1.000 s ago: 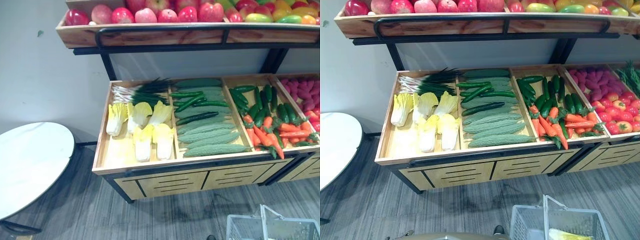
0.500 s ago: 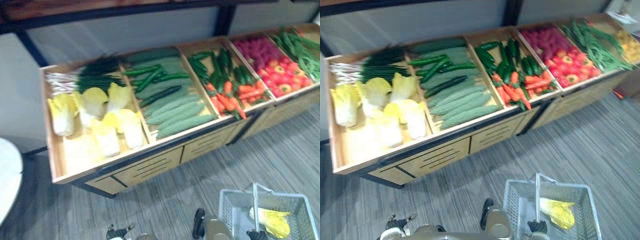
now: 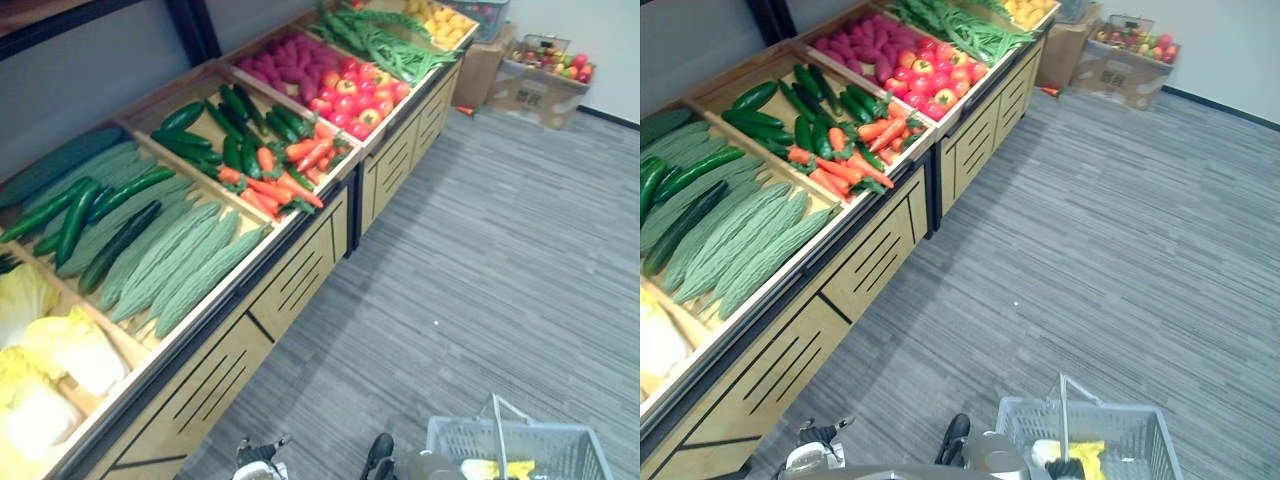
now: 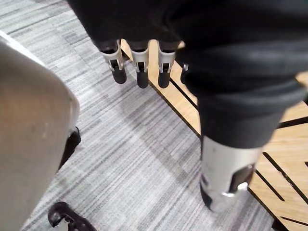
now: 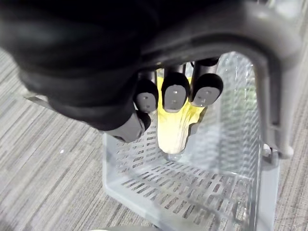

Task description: Pick vegetable in the basket

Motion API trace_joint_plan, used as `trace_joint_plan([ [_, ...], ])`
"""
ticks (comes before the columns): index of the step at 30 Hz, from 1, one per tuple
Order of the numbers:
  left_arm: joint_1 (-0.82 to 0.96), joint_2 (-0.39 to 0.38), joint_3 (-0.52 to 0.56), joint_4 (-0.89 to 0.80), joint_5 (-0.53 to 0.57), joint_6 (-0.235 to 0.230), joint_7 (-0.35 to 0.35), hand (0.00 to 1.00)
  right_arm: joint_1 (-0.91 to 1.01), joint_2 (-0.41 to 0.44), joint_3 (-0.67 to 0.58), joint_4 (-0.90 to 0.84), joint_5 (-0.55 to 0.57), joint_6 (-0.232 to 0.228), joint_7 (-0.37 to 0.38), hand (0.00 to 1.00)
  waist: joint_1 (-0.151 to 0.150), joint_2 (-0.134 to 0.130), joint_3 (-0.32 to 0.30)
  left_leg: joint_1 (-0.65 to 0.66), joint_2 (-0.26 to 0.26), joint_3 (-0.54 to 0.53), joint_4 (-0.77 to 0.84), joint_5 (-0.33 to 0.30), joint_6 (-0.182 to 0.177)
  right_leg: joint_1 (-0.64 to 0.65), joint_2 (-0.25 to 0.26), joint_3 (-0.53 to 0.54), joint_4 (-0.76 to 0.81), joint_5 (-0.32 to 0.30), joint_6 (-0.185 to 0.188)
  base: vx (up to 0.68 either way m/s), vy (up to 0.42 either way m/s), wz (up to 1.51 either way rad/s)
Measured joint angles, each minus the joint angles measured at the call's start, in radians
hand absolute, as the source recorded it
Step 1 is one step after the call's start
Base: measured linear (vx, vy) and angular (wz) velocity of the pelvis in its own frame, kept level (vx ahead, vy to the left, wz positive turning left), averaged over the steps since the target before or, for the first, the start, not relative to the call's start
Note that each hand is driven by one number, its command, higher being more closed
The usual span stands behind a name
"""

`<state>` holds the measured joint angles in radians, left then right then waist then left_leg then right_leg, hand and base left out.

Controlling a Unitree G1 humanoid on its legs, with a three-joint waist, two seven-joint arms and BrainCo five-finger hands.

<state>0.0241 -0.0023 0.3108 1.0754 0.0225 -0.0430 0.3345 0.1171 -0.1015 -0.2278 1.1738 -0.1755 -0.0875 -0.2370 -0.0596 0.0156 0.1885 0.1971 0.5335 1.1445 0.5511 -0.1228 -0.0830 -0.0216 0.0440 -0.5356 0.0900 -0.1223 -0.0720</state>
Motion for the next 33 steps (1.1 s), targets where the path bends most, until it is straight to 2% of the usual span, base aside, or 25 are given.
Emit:
trace_joint_plan([
  [1, 0.002, -0.004, 0.01, 0.0, 0.0, 0.0, 0.004, 0.0, 0.006, -0.001, 0.0, 0.0, 0.0, -0.002, 0.0, 1.0, -0.002, 0.001, 0.0, 0.004, 0.03, -0.004, 0.059, 0.032, 0.005, 0.012, 0.011, 0.025, -0.014, 0.011, -0.013, 0.04, -0.042, -0.79],
  [2, 0.008, -0.005, 0.023, -0.001, -0.001, -0.002, 0.008, 0.0, 0.008, -0.001, 0.003, 0.0, 0.001, -0.006, 0.0, 1.0, -0.004, 0.001, 0.001, -0.003, 0.062, -0.044, 0.14, 0.083, 0.029, 0.033, 0.022, 0.071, -0.035, 0.023, -0.023, 0.06, -0.029, -1.15],
  [3, 0.012, -0.003, 0.042, -0.001, -0.004, -0.004, 0.014, 0.0, 0.002, -0.001, 0.016, 0.001, 0.0, -0.01, 0.001, 1.0, 0.002, -0.012, 0.01, -0.053, 0.049, -0.186, 0.197, 0.041, 0.041, 0.047, 0.021, 0.133, -0.048, 0.034, -0.026, 0.06, -0.01, -1.2],
  [4, 0.012, -0.003, 0.042, -0.002, -0.011, -0.004, 0.018, 0.0, -0.002, -0.005, 0.025, 0.001, 0.001, -0.011, 0.001, 1.0, 0.007, -0.012, 0.01, -0.091, 0.017, -0.292, 0.209, 0.014, 0.035, 0.048, 0.014, 0.159, -0.052, 0.038, -0.024, 0.02, 0.032, -1.19],
  [5, 0.013, -0.005, 0.04, -0.003, -0.021, -0.008, 0.023, 0.0, -0.008, -0.015, 0.039, 0.002, 0.001, -0.013, 0.002, 1.0, 0.008, -0.011, 0.01, -0.152, -0.055, -0.461, 0.203, -0.026, 0.024, 0.047, 0.003, 0.196, -0.056, 0.039, -0.012, 0.01, 0.055, -1.17],
  [6, 0.014, -0.02, 0.035, -0.018, -0.023, -0.014, 0.039, 0.0, -0.015, -0.022, 0.039, 0.003, 0.001, -0.014, 0.003, 1.0, 0.01, -0.01, 0.014, -0.198, -0.154, -0.641, 0.161, -0.067, 0.013, 0.056, -0.008, 0.244, -0.061, 0.049, 0.002, 0.03, 0.071, -1.35],
  [7, 0.022, -0.025, 0.028, -0.025, -0.033, -0.019, 0.053, 0.0, -0.015, -0.032, 0.039, 0.004, 0.001, -0.014, 0.004, 1.0, 0.014, -0.007, 0.015, -0.217, -0.223, -0.754, 0.095, -0.089, 0.002, 0.067, -0.012, 0.286, -0.072, 0.058, 0.01, 0.03, 0.065, -1.19],
  [8, 0.024, -0.025, 0.026, -0.028, -0.043, -0.025, 0.054, 0.0, -0.016, -0.037, 0.04, 0.004, 0.002, -0.014, 0.005, 1.0, 0.018, -0.004, 0.017, -0.225, -0.248, -0.796, 0.056, -0.097, -0.007, 0.066, -0.012, 0.31, -0.071, 0.059, 0.013, 0.02, 0.084, -1.14],
  [10, 0.024, -0.025, 0.01, -0.045, -0.051, -0.037, 0.054, 0.0, -0.024, -0.039, 0.038, 0.004, 0.013, -0.014, 0.006, 1.0, 0.034, 0.0, 0.019, -0.256, -0.318, -0.947, -0.096, -0.101, -0.013, 0.062, -0.007, 0.383, -0.075, 0.063, 0.022, 0.02, 0.129, -1.02],
  [11, 0.026, -0.025, 0.01, -0.051, -0.053, -0.042, 0.053, 0.0, -0.027, -0.041, 0.036, 0.004, 0.019, -0.014, 0.006, 1.0, 0.036, 0.002, 0.021, -0.27, -0.34, -1.019, -0.188, -0.099, -0.017, 0.06, -0.006, 0.409, -0.088, 0.065, 0.025, 0.05, 0.137, -0.76],
  [13, 0.029, -0.028, 0.013, -0.06, -0.061, -0.043, 0.054, 0.0, -0.031, -0.043, 0.017, 0.004, 0.019, -0.014, 0.005, 1.0, 0.037, 0.006, 0.023, -0.292, -0.356, -1.087, -0.301, -0.085, -0.024, 0.048, -0.006, 0.446, -0.089, 0.074, 0.043, 0.08, 0.202, -0.74],
  [14, 0.029, -0.033, 0.02, -0.059, -0.061, -0.044, 0.054, 0.0, -0.031, -0.043, -0.006, 0.004, 0.02, -0.014, 0.002, 1.0, 0.039, 0.012, 0.022, -0.298, -0.364, -1.11, -0.356, -0.057, -0.024, 0.04, -0.006, 0.479, -0.086, 0.075, 0.063, 0.08, 0.209, -0.69],
  [15, 0.029, -0.035, 0.023, -0.059, -0.061, -0.044, 0.054, 0.0, -0.03, -0.043, -0.01, 0.004, 0.02, -0.014, 0.001, 1.0, 0.039, 0.014, 0.021, -0.296, -0.364, -1.107, -0.365, -0.049, -0.022, 0.04, -0.006, 0.486, -0.086, 0.074, 0.068, 0.11, 0.247, -0.7],
  [17, 0.028, -0.042, 0.036, -0.046, -0.059, -0.042, 0.053, 0.0, -0.025, -0.038, -0.044, 0.002, 0.022, -0.012, -0.003, 1.0, 0.041, 0.035, 0.014, -0.246, -0.366, -1.08, -0.429, 0.046, -0.033, 0.041, -0.008, 0.542, -0.065, 0.057, 0.101, 0.16, 0.3, -0.68],
  [19, 0.029, -0.026, 0.035, -0.041, -0.053, -0.042, 0.054, 0.0, -0.021, -0.013, -0.045, -0.002, 0.028, -0.017, -0.005, 1.0, 0.04, -0.005, 0.004, -0.228, -0.4, -1.029, -0.455, 0.039, -0.013, 0.025, -0.049, 0.57, -0.045, 0.045, 0.128, 0.14, 0.262, -0.56],
  [21, 0.028, -0.005, 0.019, -0.04, -0.048, -0.041, 0.053, 0.0, -0.018, 0.017, -0.049, -0.002, 0.038, -0.02, -0.012, 1.0, 0.042, -0.032, 0.001, -0.21, -0.435, -0.985, -0.476, 0.03, 0.007, 0.012, -0.087, 0.594, -0.033, 0.037, 0.147, 0.17, 0.301, -0.45],
  [23, 0.029, 0.003, -0.012, -0.038, -0.048, -0.041, 0.05, 0.0, -0.018, 0.023, -0.048, -0.003, 0.039, -0.021, -0.016, 1.0, 0.043, -0.036, 0.0, -0.184, -0.463, -0.948, -0.482, 0.015, 0.03, 0.0, -0.116, 0.6, 0.009, 0.02, 0.17, 0.15, 0.251, -0.37],
  [26, 0.03, 0.006, -0.044, -0.034, -0.047, -0.04, 0.043, 0.0, -0.017, 0.022, -0.049, -0.025, 0.042, -0.023, -0.02, 1.0, 0.044, -0.028, 0.004, -0.145, -0.477, -0.915, -0.478, -0.01, 0.046, -0.031, -0.129, 0.591, 0.125, -0.004, 0.188, 0.11, 0.151, -0.34],
  [28, 0.029, 0.006, -0.074, -0.022, -0.045, -0.041, 0.04, 0.0, -0.017, 0.023, -0.053, -0.042, 0.058, -0.028, -0.029, 1.0, 0.042, -0.024, 0.014, -0.092, -0.475, -0.903, -0.479, -0.042, 0.062, -0.133, -0.139, 0.53, 0.421, -0.02, 0.184, 0.06, 0.101, -0.15],
  [29, 0.029, 0.012, -0.08, -0.022, -0.043, -0.041, 0.04, 0.0, -0.015, 0.026, -0.058, -0.045, 0.059, -0.029, -0.033, 1.0, 0.042, -0.033, 0.018, -0.075, -0.48, -0.903, -0.48, -0.052, 0.067, -0.161, -0.154, 0.508, 0.506, -0.015, 0.177, 0.08, 0.086, 0.05],
  [30, 0.028, 0.026, -0.08, -0.022, -0.042, -0.041, 0.039, 0.0, -0.001, 0.036, -0.072, -0.045, 0.061, -0.028, -0.041, 1.0, 0.038, -0.049, 0.026, -0.025, -0.495, -0.907, -0.483, -0.079, 0.079, -0.217, -0.209, 0.444, 0.687, 0.008, 0.156, 0.09, 0.049, 0.1],
  [32, 0.029, 0.032, -0.079, -0.02, -0.04, -0.04, 0.039, 0.0, 0.013, 0.038, -0.073, -0.045, 0.069, -0.029, -0.043, 1.0, 0.037, -0.054, 0.024, 0.013, -0.492, -0.913, -0.483, -0.104, 0.085, -0.235, -0.241, 0.39, 0.757, -0.015, 0.134, 0.13, 0.019, 0.07],
  [33, 0.024, 0.034, -0.077, -0.019, -0.039, -0.04, 0.039, 0.0, 0.017, 0.038, -0.073, -0.045, 0.072, -0.03, -0.044, 1.0, 0.034, -0.051, 0.026, 0.025, -0.481, -0.918, -0.482, -0.118, 0.078, -0.262, -0.257, 0.343, 0.752, -0.047, 0.127, 0.26, -0.044, -0.02],
])
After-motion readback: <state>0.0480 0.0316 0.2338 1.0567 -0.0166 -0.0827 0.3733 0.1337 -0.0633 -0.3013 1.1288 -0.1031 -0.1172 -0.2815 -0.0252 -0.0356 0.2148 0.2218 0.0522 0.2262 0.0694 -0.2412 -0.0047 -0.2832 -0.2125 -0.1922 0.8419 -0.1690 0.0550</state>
